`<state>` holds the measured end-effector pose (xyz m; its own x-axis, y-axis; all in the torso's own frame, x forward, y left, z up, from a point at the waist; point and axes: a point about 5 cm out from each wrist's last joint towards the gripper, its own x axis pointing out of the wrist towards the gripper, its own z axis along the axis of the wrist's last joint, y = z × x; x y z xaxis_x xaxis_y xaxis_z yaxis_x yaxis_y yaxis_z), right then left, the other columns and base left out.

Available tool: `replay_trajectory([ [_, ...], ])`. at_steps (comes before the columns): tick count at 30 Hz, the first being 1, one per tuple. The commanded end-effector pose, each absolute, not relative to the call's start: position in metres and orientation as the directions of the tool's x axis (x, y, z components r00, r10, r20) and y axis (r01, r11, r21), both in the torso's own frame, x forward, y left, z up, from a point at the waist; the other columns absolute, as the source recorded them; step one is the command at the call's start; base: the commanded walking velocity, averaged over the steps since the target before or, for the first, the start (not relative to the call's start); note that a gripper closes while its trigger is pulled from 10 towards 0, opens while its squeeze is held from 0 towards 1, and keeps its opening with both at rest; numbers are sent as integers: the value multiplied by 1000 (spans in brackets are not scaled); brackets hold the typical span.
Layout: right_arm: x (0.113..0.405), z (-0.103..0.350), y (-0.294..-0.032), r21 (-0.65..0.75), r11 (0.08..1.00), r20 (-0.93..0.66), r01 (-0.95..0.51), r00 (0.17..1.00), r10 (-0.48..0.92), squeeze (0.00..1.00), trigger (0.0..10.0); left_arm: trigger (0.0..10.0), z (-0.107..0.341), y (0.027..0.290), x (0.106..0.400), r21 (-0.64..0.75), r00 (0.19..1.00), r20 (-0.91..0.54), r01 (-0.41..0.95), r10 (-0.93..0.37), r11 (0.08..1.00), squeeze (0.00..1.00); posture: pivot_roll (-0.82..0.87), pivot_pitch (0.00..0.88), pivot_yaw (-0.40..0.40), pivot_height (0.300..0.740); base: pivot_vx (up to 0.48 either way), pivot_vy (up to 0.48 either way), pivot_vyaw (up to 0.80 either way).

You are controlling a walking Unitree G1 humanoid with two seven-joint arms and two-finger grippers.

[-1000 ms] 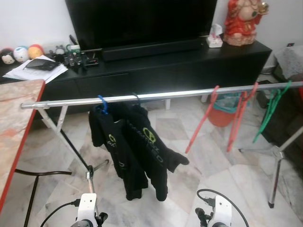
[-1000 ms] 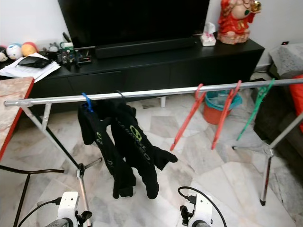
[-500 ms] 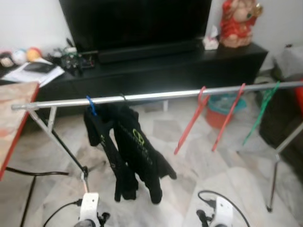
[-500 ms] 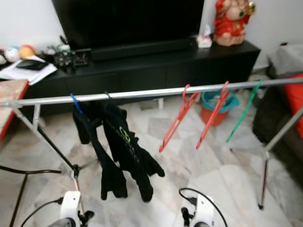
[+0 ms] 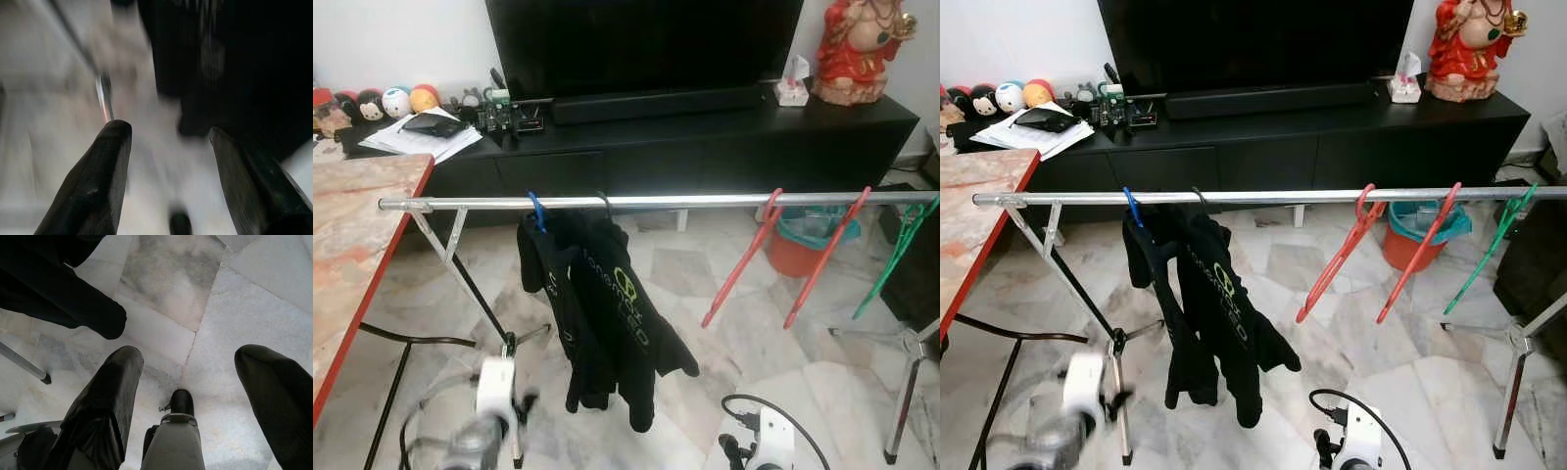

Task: Hang hanger

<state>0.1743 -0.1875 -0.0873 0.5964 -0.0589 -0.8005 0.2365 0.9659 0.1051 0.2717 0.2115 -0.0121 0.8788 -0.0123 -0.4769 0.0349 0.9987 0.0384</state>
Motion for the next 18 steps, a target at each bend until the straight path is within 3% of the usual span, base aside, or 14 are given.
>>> replay_trajectory([
  [1,170,-89,-187,108,964,-811,244,582,-57,0,10000,10000,-2,215,279,26,909,-416,38,-24,999,0,-46,0,26,740,0,0,0],
  [4,170,-90,-186,109,964,-813,241,580,-53,0,10000,10000,32,216,302,23,964,-261,52,-44,998,0,-37,0,26,740,0,0,0],
  [9,171,-89,-185,111,965,-812,238,582,-50,0,10000,10000,60,210,321,-34,984,-167,56,-61,998,0,-36,0,27,740,0,0,0],
  [10,171,-89,-184,112,964,-811,239,583,-50,0,10000,10000,67,206,324,-68,987,-135,75,-84,995,1000,-36,0,27,740,0,0,0],
  [18,171,-89,-186,108,964,-811,243,582,-55,0,10000,10000,98,184,338,-95,986,-71,143,-150,985,1000,-38,0,26,740,0,0,0],
])
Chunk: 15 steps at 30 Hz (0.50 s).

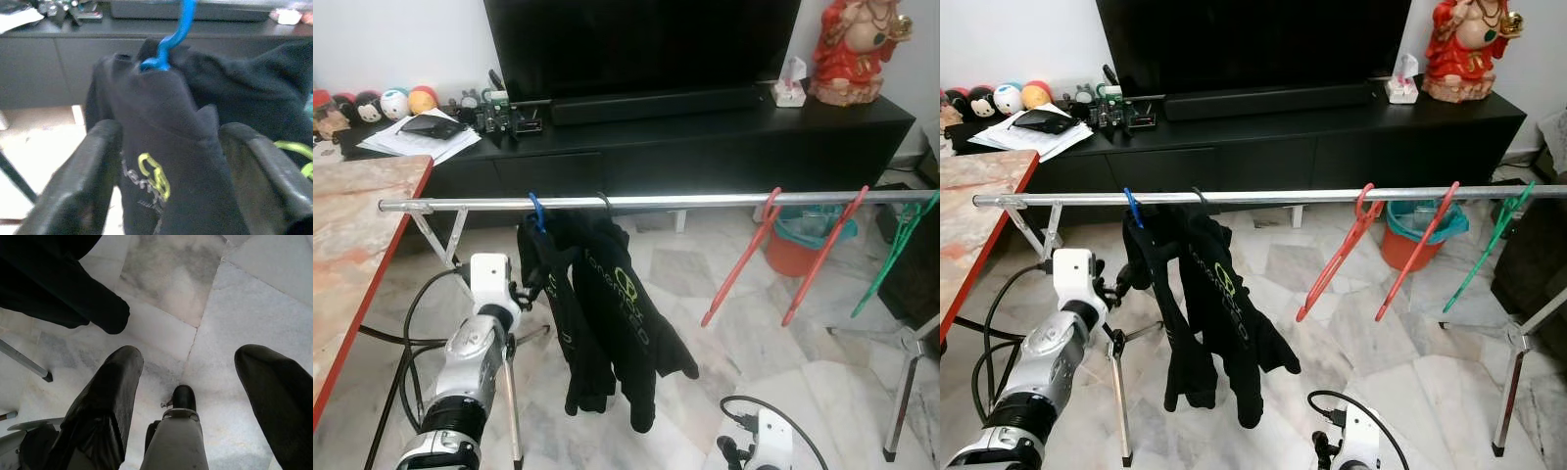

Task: Hang hanger

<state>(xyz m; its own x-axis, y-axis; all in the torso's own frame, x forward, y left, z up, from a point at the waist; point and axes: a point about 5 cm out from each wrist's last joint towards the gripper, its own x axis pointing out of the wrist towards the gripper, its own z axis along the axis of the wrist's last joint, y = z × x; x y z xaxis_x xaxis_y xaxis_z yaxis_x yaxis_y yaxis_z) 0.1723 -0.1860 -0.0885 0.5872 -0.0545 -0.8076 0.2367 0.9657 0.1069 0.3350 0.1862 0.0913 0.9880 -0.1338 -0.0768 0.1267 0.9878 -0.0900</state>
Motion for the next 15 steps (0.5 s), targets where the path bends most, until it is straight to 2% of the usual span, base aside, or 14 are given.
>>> replay_trajectory([
  [1,171,-89,-186,109,964,-812,243,582,-55,0,10000,10000,101,176,343,-85,979,-98,173,-181,981,1000,-38,0,26,740,0,0,0],
  [3,171,-89,-185,109,964,-812,243,581,-55,0,10000,10000,102,169,348,-55,970,-137,194,-200,980,1000,-40,0,27,740,0,0,0],
  [5,171,-89,-185,111,964,-811,240,583,-52,0,10000,10000,99,165,356,-18,964,-215,153,-154,988,1000,-39,0,25,740,0,0,0],
  [6,171,-89,-185,110,965,-811,239,583,-52,0,10000,10000,95,165,359,-13,960,-255,119,-118,993,0,-39,0,25,740,0,0,0],
  [7,172,-89,-185,110,965,-811,237,583,-51,0,10000,10000,91,165,362,-7,951,-301,75,-74,997,0,-40,0,22,740,0,0,0],
  [11,173,-89,-185,110,965,-809,240,586,-53,0,10000,10000,97,160,368,-29,955,-295,27,-34,999,0,-50,0,22,740,0,0,0],
  [15,172,-89,-187,103,965,-810,239,584,-58,0,10000,10000,95,160,371,-7,941,-332,-72,65,997,0,-50,0,17,740,0,0,0],
])
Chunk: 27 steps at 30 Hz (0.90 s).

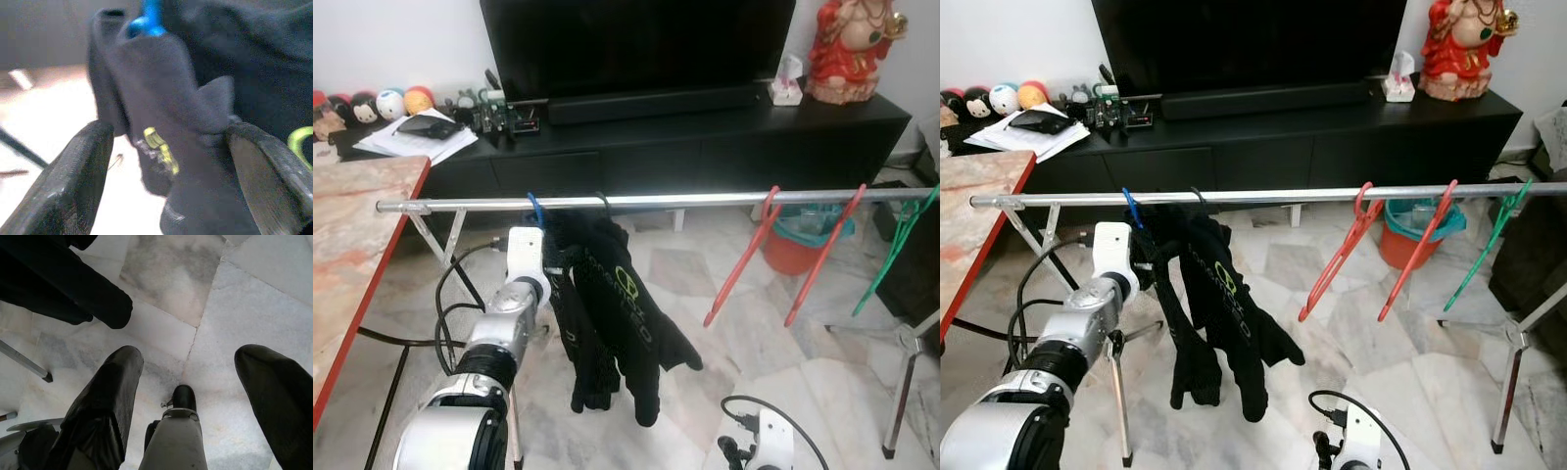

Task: Hang hanger

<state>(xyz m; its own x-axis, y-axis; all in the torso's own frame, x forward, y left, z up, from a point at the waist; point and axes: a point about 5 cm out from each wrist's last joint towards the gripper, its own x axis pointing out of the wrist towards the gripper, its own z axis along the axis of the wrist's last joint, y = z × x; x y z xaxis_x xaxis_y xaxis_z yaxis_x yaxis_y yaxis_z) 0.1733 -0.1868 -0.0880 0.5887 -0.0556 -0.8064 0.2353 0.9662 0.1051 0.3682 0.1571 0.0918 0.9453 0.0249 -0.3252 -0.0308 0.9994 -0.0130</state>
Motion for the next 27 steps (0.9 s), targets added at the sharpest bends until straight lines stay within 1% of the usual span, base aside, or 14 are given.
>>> replay_trajectory([
  [1,172,-89,-187,103,966,-810,239,583,-58,0,10000,10000,94,161,371,-8,937,-342,-87,79,996,0,-50,0,17,740,0,0,0],
  [2,172,-89,-187,103,966,-810,238,583,-57,0,10000,10000,93,161,372,-19,927,-363,-109,95,994,0,-57,0,20,740,0,0,0],
  [4,172,-89,-188,103,966,-810,237,583,-57,0,10000,10000,93,159,373,-39,921,-378,-113,90,993,0,-58,0,18,740,0,0,0],
  [11,166,-91,-189,99,966,-815,238,576,-59,0,10000,10000,95,155,376,-18,919,-385,-107,92,994,0,-59,0,16,740,0,0,0],
  [13,163,-92,-188,98,967,-819,235,571,-56,0,10000,10000,98,150,378,-38,931,-365,-33,17,999,0,-56,0,13,740,0,0,0],
  [18,160,-94,-183,101,968,-824,228,564,-47,0,10000,10000,86,150,372,-6,908,-418,26,-26,1000,0,-55,0,14,740,0,0,0],
  [21,160,-94,-183,102,968,-825,228,564,-46,0,10000,10000,82,148,370,-21,900,-433,48,-53,999,0,-55,0,14,740,0,0,0],
  [22,160,-94,-183,102,968,-826,228,562,-46,0,10000,10000,79,146,368,-8,891,-447,84,-79,996,0,-55,0,14,740,0,0,0],
  [24,159,-95,-182,101,968,-827,228,561,-45,0,10000,10000,76,145,367,3,885,-458,100,-88,995,0,-54,0,11,740,0,0,0],
  [27,158,-95,-182,100,969,-828,227,558,-45,0,10000,10000,76,147,366,38,888,-456,88,-61,995,0,-55,0,10,740,0,0,0],
])
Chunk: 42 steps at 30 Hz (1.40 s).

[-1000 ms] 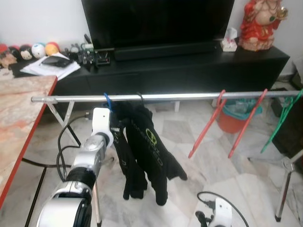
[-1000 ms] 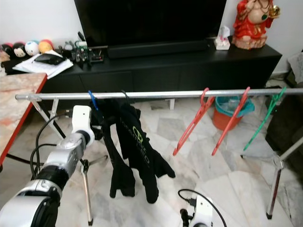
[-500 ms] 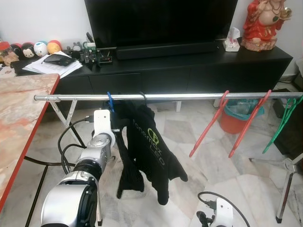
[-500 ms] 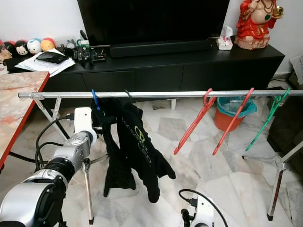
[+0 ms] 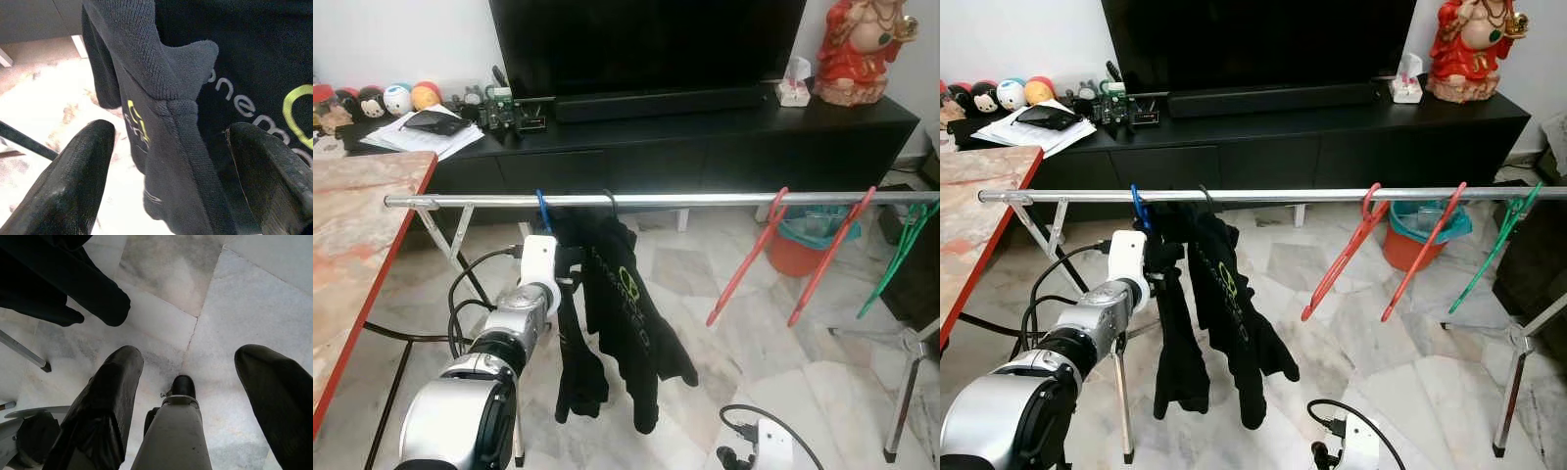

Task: Hang hanger

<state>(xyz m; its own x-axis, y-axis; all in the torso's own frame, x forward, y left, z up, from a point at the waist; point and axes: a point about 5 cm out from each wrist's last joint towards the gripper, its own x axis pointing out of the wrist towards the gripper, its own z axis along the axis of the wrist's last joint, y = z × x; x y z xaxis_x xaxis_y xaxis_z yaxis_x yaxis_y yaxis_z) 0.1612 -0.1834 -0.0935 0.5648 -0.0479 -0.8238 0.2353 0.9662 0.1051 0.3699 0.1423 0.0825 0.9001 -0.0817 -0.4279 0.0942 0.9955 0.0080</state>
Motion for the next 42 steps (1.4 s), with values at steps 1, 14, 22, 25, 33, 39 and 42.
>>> replay_trajectory([
  [1,157,-95,-182,100,969,-829,226,557,-45,0,10000,10000,76,148,366,52,890,-454,83,-50,995,0,-55,0,10,740,0,0,0],
  [14,154,-97,-179,96,972,-832,216,554,-41,0,10000,0,66,148,360,32,878,-474,92,-66,995,0,-65,0,10,740,0,0,0],
  [22,150,-98,-177,98,972,-833,212,552,-37,0,10000,0,61,145,357,-1,874,-477,107,-95,994,0,-65,0,10,740,0,0,0],
  [25,149,-98,-178,97,973,-833,211,553,-37,0,10000,0,60,146,356,-20,871,-483,99,-96,995,0,-65,0,10,740,0,0,0],
  [33,140,-100,-181,96,973,-832,210,554,-38,0,10000,0,56,146,354,-12,867,-491,94,-88,995,0,-74,0,10,740,0,0,0],
  [39,134,-102,-181,96,973,-832,210,553,-37,0,10000,0,53,146,352,-17,863,-497,92,-88,996,0,-74,0,10,740,0,0,0],
  [42,133,-102,-182,95,973,-832,209,554,-38,0,10000,0,51,146,350,-19,862,-500,91,-88,996,0,-79,0,9,740,0,0,0],
])
